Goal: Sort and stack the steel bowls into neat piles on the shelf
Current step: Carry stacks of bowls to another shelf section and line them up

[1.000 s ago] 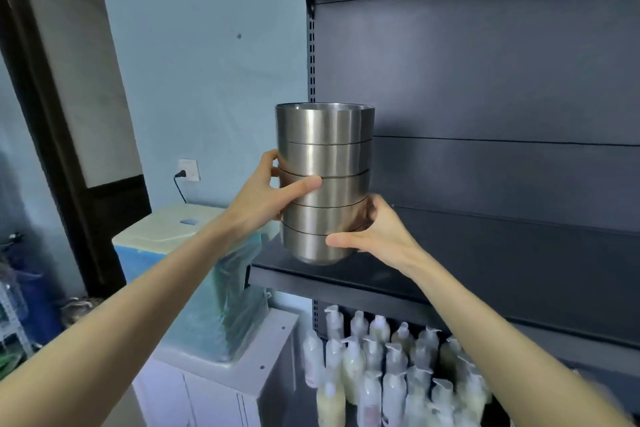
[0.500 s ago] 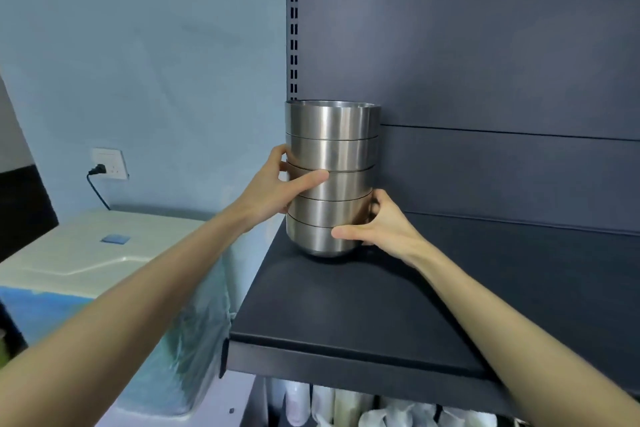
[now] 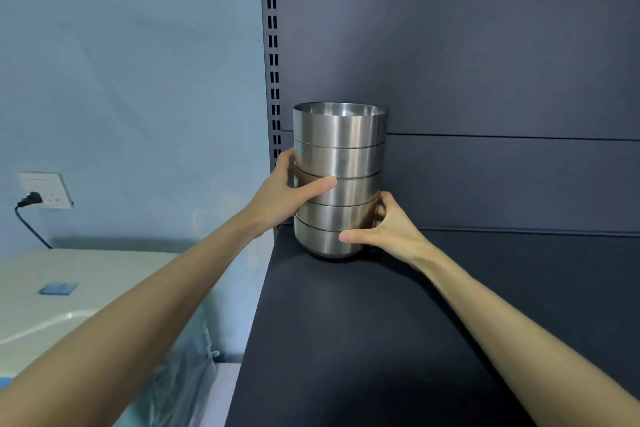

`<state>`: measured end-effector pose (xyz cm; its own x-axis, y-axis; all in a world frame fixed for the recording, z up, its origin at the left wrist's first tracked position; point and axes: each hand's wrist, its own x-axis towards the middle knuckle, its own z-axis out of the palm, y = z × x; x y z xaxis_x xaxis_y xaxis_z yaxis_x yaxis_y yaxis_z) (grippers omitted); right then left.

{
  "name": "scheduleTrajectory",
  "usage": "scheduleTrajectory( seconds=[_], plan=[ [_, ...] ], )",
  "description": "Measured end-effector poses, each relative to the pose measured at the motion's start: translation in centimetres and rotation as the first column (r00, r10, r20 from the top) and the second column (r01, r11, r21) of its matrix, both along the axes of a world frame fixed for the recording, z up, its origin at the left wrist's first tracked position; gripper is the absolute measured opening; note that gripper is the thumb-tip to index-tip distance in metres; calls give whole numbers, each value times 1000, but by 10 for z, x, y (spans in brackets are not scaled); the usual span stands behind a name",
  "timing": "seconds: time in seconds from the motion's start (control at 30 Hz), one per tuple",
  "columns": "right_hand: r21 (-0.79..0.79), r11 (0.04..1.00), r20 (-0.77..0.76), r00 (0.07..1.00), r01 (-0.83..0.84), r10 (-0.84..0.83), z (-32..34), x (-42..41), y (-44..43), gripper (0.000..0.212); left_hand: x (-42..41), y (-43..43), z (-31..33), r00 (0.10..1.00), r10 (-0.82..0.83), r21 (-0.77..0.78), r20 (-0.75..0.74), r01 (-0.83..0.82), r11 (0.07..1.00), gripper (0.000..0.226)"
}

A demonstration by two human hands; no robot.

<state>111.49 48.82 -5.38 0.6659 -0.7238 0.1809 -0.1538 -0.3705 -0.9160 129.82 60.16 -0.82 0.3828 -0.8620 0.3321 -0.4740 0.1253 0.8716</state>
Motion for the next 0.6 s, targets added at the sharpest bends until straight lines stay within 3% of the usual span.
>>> scheduleTrajectory(
  seconds=[0.6],
  plan=[
    [-49, 997, -86, 995, 54, -58, -3, -1, -4, 110, 5, -9, -6, 998, -60, -9, 20, 60, 998, 98]
  ],
)
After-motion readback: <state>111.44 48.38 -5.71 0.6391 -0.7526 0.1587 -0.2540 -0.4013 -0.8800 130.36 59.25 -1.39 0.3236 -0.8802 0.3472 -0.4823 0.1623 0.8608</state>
